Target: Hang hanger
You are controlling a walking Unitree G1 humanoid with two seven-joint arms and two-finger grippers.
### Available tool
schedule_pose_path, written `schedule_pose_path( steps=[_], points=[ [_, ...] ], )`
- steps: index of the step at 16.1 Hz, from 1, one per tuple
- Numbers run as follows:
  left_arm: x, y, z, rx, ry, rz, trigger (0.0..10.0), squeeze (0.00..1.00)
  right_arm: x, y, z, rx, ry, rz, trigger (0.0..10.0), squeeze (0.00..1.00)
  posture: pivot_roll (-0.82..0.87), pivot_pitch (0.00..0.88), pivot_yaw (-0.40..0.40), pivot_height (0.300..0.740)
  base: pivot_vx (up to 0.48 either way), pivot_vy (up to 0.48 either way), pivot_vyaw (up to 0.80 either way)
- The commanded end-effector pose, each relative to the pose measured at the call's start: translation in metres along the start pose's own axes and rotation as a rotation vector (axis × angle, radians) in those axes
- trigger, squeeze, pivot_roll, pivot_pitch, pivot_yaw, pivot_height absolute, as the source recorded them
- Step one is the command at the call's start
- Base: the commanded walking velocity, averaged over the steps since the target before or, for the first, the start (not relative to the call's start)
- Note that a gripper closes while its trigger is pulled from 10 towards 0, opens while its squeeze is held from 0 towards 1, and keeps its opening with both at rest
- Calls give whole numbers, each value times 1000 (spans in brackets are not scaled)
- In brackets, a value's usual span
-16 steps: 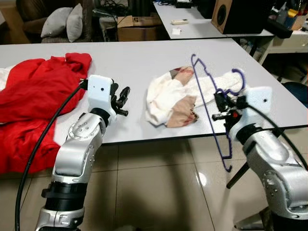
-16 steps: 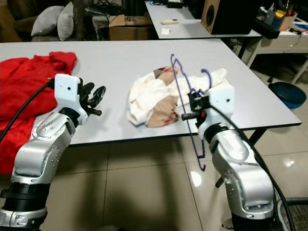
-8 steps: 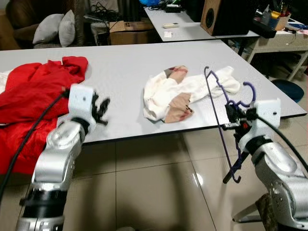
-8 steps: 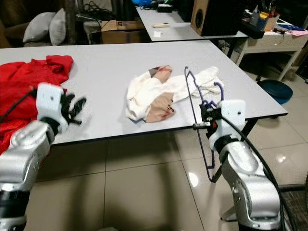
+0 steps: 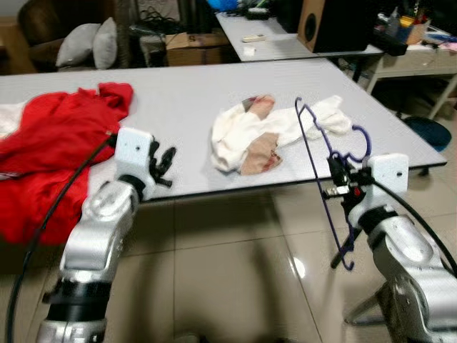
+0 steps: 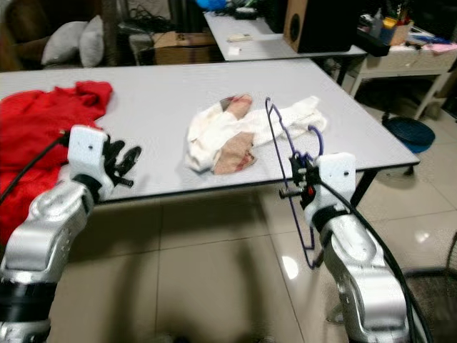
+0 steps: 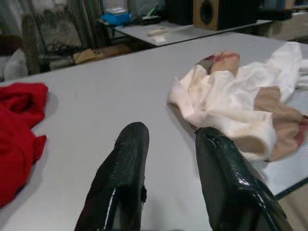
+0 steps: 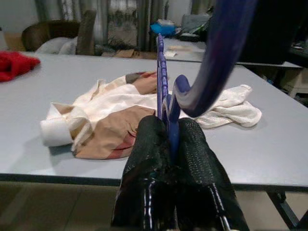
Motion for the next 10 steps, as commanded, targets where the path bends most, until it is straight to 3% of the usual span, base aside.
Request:
schedule_pose_path(
  steps=[1, 3, 8, 10],
  points=[
    [6, -3, -2, -9, -21, -9, 10000, 0, -3, -2, 1, -10, 4, 1, 10000, 0, -55, 0, 28, 740, 0, 349, 800],
    [5, -5, -2, -14, -19, -7, 10000, 0, -4, -2, 1, -15, -1, 2, 10000, 0, -52, 0, 26, 740, 0, 339, 800],
    [5, -8, -3, -22, -19, -7, 10000, 0, -4, -5, -1, -48, -32, -30, 10000, 0, -55, 0, 29, 740, 0, 336, 0],
    [6, -8, -3, -21, -21, -7, 10000, 0, -1, -5, -1, -42, -37, 28, 10000, 0, -58, 0, 27, 740, 0, 337, 0]
  ],
)
Point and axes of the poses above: a point about 5 cm out from each wrist's last joint towards the gripper, its own z axis pointing back from the gripper into the wrist, its own x axis along the axis of the wrist's last joint, y = z × x, the point moved 3 cm from there along -z, pointing out of the wrist towards the gripper, and after that the axes turned 9 degrees about -z, right-handed, at the moved point
